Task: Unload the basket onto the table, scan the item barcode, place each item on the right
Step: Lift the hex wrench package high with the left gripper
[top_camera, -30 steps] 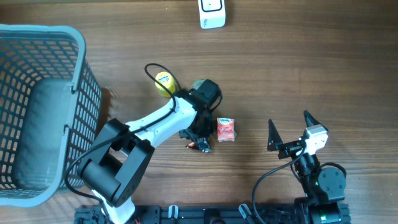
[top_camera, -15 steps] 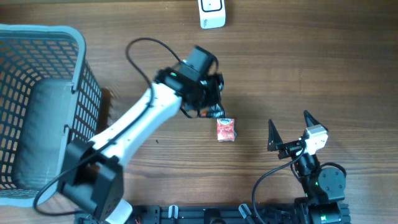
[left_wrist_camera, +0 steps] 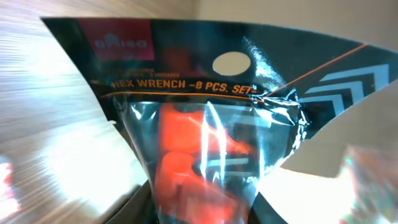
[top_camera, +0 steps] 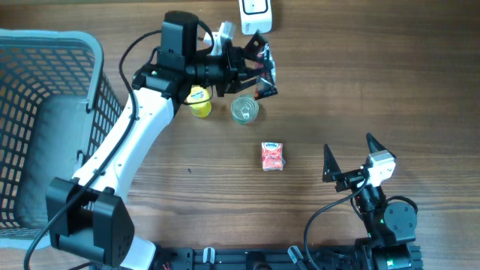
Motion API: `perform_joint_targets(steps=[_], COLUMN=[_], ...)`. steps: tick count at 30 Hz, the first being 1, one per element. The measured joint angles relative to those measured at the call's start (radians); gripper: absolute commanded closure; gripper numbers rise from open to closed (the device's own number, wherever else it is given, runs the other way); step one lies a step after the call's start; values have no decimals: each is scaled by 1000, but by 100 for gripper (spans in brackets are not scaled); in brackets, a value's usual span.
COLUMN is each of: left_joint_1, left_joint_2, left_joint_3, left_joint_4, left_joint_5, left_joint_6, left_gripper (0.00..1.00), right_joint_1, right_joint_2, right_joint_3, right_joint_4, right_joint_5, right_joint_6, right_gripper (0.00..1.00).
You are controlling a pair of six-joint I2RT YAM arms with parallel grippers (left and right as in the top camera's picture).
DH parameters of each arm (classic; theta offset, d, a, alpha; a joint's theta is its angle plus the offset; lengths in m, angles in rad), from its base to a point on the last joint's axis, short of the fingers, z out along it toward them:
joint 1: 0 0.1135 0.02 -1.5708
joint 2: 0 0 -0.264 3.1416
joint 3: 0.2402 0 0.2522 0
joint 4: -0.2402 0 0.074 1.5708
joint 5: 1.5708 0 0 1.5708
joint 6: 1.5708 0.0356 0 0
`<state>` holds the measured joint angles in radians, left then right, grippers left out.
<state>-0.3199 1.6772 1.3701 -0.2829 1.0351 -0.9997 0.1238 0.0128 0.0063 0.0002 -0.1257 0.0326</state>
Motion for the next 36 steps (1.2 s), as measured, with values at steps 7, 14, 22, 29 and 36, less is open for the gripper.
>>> perform_joint_targets(steps=[7,14,22,29,36], left_joint_1=[0,0,0,0,0], left_joint_2=[0,0,-4,-4,-8], left_joint_3=[2,4,6,6,6], left_joint_4=[385,918,1395,1716,1836], left_joint_5=[124,149,119,64,8], left_joint_6=[-221,-513,-715,-723,-593], left_gripper=[73,72,76,75,76], right_joint_1=[0,0,0,0,0], right_joint_2=[1,1,1,1,1], right_joint_3=[0,0,0,0,0], right_joint_4=[0,0,0,0,0], right_joint_5=[0,0,0,0,0], right_joint_6=[0,0,0,0,0], right_gripper=[0,0,0,0,0])
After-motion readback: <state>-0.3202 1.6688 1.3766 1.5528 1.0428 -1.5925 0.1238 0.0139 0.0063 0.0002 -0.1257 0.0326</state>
